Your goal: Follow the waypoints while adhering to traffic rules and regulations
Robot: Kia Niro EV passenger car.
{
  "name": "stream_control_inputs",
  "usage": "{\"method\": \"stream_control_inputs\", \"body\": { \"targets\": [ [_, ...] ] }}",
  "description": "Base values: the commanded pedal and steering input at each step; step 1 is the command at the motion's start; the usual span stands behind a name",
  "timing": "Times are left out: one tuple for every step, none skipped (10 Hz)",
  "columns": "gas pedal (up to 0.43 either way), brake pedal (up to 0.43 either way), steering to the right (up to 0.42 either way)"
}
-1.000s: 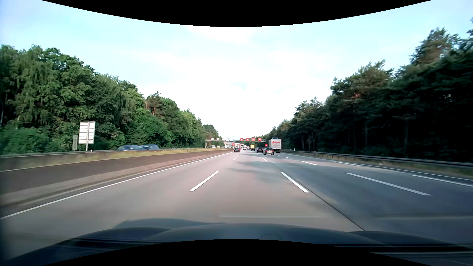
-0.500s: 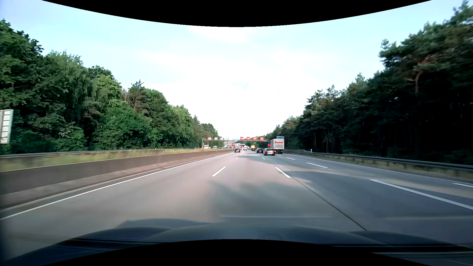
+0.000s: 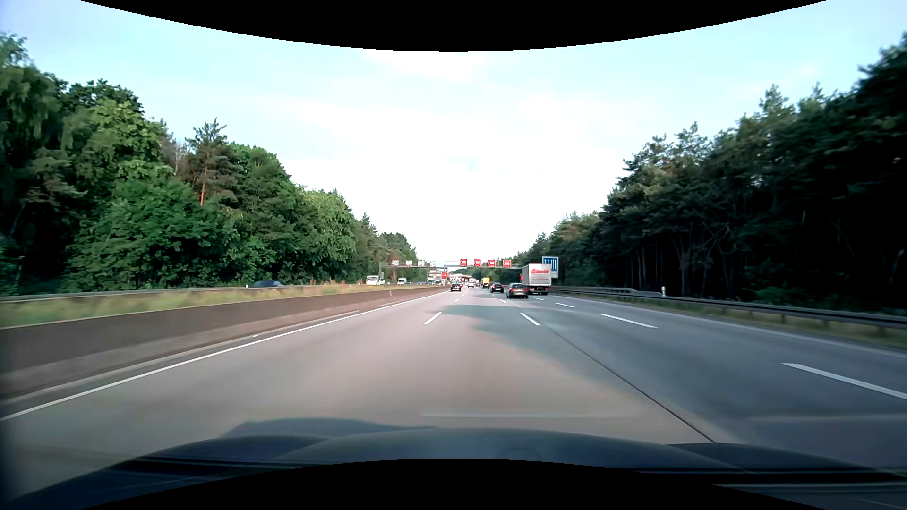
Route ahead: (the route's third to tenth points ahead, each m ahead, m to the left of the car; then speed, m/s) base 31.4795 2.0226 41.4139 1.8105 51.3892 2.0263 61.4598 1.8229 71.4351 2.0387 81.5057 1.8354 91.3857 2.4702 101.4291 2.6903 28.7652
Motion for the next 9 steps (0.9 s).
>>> {"method": "stream_control_inputs", "body": {
  "targets": [
    [0.157, 0.000, -0.003],
    [0.157, 0.000, -0.003],
    [0.150, 0.000, -0.003],
    [0.150, 0.000, -0.003],
    [0.150, 0.000, -0.003],
    [0.150, 0.000, -0.003],
    [0.150, 0.000, -0.003],
    [0.150, 0.000, -0.003],
    [0.150, 0.000, -0.003]
  ]
}}
